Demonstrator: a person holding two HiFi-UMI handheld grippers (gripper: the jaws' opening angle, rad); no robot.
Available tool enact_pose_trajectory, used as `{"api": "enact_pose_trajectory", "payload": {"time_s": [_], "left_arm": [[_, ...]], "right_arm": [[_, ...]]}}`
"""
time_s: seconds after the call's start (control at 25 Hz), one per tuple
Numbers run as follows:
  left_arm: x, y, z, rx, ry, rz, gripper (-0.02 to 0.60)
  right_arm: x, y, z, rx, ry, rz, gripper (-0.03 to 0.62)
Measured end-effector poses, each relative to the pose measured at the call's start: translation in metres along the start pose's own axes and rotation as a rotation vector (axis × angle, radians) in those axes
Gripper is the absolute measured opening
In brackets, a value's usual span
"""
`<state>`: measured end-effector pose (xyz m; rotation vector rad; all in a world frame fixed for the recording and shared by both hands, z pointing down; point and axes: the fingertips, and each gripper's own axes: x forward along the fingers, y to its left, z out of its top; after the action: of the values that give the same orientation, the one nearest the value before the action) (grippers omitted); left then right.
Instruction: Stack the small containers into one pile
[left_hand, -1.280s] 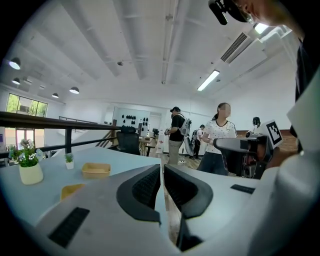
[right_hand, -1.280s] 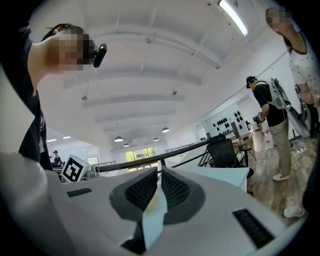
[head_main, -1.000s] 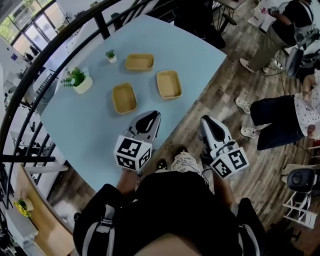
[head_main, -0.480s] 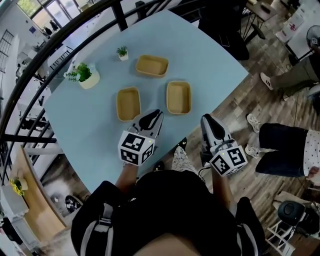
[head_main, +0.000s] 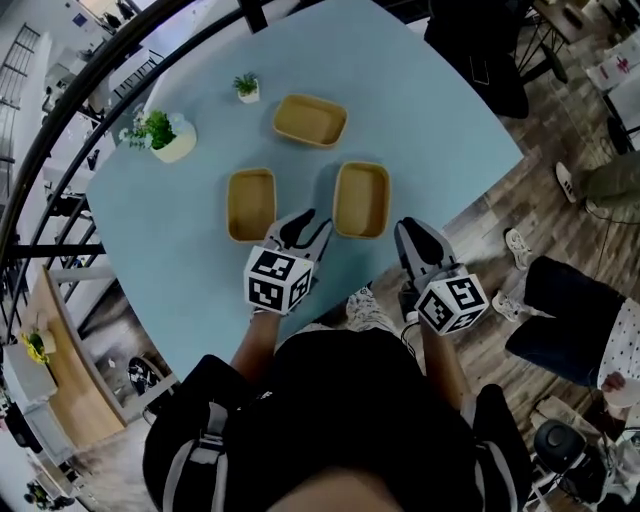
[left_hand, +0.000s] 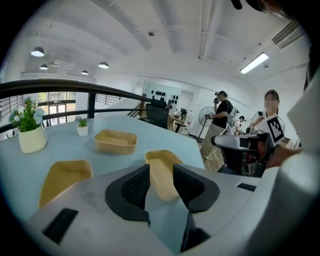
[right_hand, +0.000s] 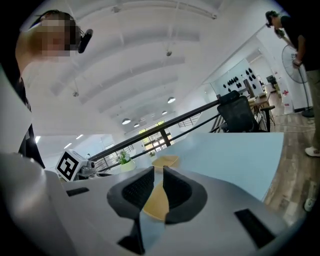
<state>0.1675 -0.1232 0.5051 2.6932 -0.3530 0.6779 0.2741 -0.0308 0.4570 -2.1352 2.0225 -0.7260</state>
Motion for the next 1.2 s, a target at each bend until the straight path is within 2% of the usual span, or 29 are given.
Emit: {"api": "enact_pose_trajectory", "payload": {"time_s": [0.16, 0.56, 0.84, 1.2], "left_arm": [[0.019, 0.009, -0.019, -0.043, 0.071, 0.014, 0.147], [0.068, 0.011, -0.05, -0.109, 0.172, 0.018, 0.161], [0.083, 0.007, -0.055, -0.126, 0.199, 0.024, 0.161], [0.086, 0.001, -0.052, -0.148, 0.193, 0.043, 0.161]], "right_arm": [[0.017, -0.016, -0.022, 0.04, 0.072, 0.0, 0.082], [0.048, -0.049, -0.067, 0.109, 0.217, 0.005, 0.142], [0.056, -0.058, -0.093, 0.153, 0.311, 0.032, 0.163], [0.062, -0.047, -0.097, 0.163, 0.355, 0.116, 0.15]]}}
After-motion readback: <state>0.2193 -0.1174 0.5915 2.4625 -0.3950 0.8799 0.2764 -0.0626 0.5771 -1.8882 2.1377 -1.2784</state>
